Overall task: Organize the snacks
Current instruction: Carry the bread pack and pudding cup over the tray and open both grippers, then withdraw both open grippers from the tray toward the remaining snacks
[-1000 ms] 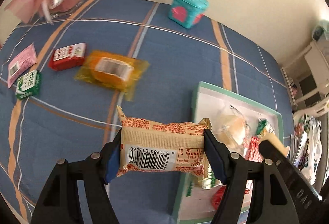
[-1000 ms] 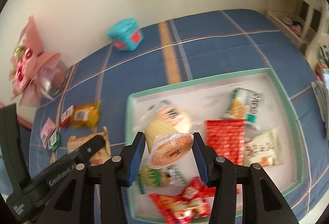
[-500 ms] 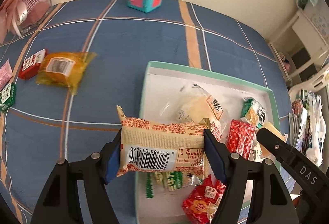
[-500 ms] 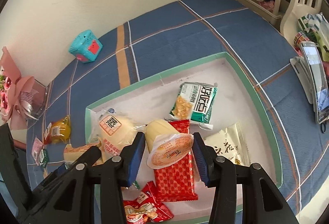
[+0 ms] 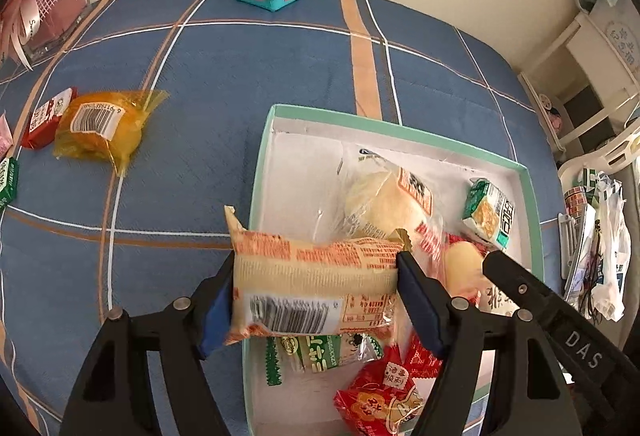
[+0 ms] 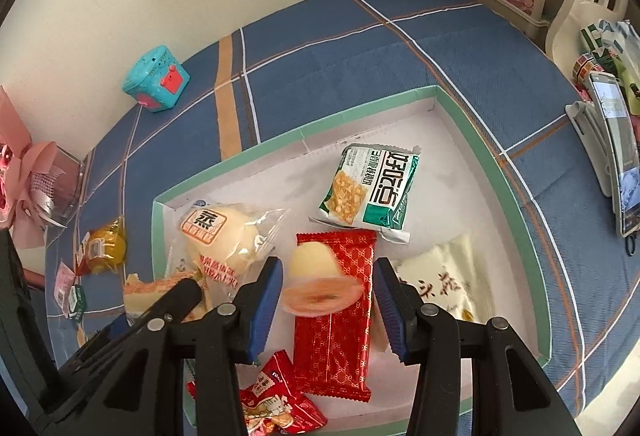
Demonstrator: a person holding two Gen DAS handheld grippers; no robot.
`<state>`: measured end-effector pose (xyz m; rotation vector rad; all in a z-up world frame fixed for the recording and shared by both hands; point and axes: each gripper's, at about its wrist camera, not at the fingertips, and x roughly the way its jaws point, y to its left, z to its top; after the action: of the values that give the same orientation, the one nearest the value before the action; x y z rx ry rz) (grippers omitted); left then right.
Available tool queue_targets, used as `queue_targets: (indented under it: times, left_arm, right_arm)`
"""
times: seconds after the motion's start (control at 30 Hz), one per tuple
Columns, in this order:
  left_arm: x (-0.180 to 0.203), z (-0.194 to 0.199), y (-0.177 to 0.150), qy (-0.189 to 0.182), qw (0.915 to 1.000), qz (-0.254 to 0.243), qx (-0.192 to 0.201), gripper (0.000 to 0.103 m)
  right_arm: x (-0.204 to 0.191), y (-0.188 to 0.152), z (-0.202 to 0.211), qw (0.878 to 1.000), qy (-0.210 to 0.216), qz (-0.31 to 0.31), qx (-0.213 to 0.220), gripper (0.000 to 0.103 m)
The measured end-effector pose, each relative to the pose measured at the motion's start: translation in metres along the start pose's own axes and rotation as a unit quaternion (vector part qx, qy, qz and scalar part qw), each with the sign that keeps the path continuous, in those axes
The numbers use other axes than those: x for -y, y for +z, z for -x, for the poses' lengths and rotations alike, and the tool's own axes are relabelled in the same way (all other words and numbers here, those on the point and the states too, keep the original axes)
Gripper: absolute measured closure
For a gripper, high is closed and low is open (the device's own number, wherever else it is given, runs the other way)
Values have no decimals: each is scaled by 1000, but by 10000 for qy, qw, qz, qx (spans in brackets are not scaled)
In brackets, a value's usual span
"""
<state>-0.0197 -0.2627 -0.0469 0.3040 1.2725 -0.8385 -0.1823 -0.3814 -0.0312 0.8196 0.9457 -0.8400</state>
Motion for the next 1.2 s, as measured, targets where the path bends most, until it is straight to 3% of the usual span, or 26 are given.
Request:
queue_targets:
  times: [0.13, 0.4, 0.57, 0.83, 1.2]
  left_arm:
    - [0, 4, 0, -180, 9998, 84, -68, 27]
    - [-12, 26, 3, -180, 9996, 220, 28, 27]
    - [-29, 45, 6, -27, 9992, 336, 237, 27]
    - [-66, 68, 12, 523, 9960, 505, 515, 27]
    - [-101, 78, 15, 708, 9930, 732, 601, 27]
  right_arm:
    - [-4, 0, 4, 9999, -73, 63, 29, 53]
    - [-18, -1, 16, 9997, 3, 229, 106, 53]
    - [-30, -4, 20, 9991, 29, 399, 120, 53]
    - [-55, -13, 19, 9977, 129, 661, 62, 53]
    - [-88, -24, 14, 9945, 90, 1047, -14, 51]
